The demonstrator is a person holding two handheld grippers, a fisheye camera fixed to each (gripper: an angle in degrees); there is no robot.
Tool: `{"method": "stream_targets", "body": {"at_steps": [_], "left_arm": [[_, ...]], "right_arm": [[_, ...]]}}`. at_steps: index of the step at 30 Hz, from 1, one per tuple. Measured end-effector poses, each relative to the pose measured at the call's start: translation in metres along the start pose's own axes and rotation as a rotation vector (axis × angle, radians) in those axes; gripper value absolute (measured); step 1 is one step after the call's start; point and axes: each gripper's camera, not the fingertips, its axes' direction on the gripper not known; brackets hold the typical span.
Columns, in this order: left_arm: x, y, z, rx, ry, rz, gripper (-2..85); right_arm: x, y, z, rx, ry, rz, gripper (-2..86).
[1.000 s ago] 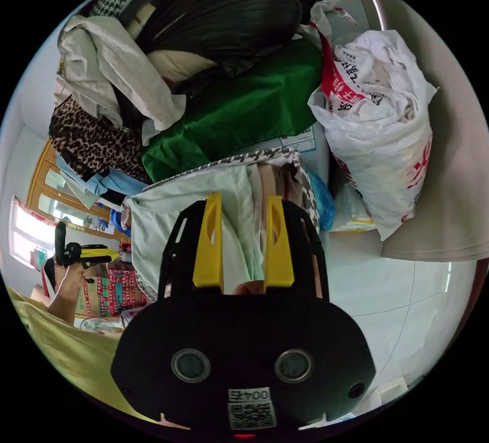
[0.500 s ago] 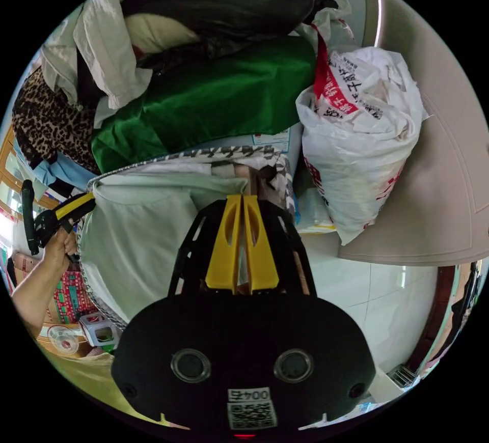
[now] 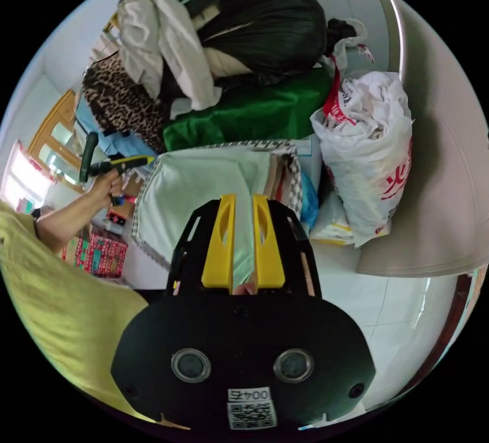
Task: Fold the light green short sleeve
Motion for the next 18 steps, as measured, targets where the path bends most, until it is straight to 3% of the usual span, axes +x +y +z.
{"method": "stream_targets", "body": {"at_steps": [3,9,14,18], "left_arm": [[0.037,0.004,-0.001,0.053,0.063,0.094,0.2],[0.087,-0.001,0.057,-0.033,-0.019,0.181,0.2],[0.11,0.014,0.07,0.054,-0.08,0.237,0.3],[0.102,0.016,0.055,0.033,0.01,0.18,0.5]], "right_arm": [[-0.031,0.039,0.0,-0.046,0.016,-0.064,7.9],[-0.052,0.068,0.043,-0.203,0.131,-0.101,7.4],[-0.046,0.071,0.05,-0.209,0.085,-0.068,6.4],[-0.052,0.08,0.013,-0.165,0.072,-0.028,6.7]]}}
